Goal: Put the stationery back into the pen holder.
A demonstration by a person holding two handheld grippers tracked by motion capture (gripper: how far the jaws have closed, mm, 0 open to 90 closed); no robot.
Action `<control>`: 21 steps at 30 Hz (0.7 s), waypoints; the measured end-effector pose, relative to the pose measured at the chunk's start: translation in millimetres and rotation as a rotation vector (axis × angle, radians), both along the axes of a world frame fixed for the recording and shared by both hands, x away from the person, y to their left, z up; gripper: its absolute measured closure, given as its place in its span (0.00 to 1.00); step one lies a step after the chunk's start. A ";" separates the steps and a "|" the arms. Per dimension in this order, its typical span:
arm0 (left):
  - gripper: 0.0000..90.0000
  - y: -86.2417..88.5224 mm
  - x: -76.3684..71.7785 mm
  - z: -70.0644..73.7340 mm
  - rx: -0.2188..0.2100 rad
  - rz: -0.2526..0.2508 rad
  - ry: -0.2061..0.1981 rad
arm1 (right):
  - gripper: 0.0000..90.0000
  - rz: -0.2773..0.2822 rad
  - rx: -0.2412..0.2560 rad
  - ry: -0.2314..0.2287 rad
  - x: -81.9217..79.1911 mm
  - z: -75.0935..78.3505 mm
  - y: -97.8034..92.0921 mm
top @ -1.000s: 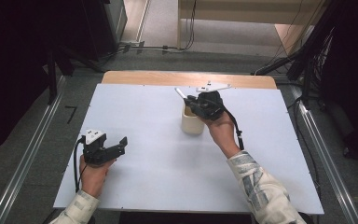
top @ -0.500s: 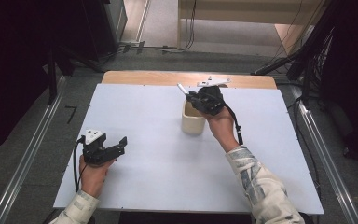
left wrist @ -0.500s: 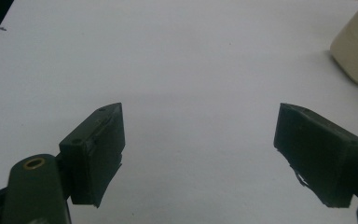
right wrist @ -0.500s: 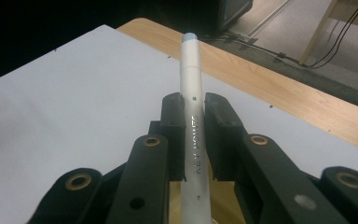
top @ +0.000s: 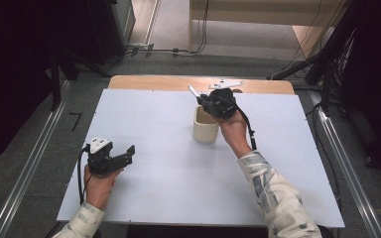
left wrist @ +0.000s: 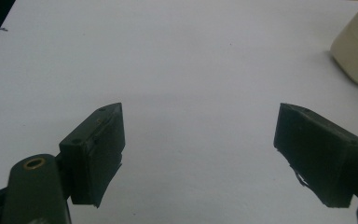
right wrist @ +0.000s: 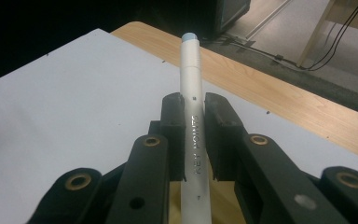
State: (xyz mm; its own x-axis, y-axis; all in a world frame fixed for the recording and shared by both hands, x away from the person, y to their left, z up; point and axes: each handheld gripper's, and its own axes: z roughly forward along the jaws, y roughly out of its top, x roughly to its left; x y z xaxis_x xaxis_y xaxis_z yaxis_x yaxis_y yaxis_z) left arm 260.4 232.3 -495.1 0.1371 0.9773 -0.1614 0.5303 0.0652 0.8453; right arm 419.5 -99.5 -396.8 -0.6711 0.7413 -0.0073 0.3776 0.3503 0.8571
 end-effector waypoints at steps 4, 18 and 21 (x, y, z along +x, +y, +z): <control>0.19 0.2 0.0 0.0 0.000 -0.001 0.001 | 0.84 -0.003 0.005 0.001 2.1 -2.4 1.2; 0.19 0.8 0.2 -0.4 0.000 0.000 0.001 | 0.84 -0.009 0.011 0.016 10.3 -8.7 1.0; 0.19 0.9 0.3 -0.5 0.000 -0.001 0.002 | 0.84 -0.009 0.012 0.015 10.8 -9.1 1.4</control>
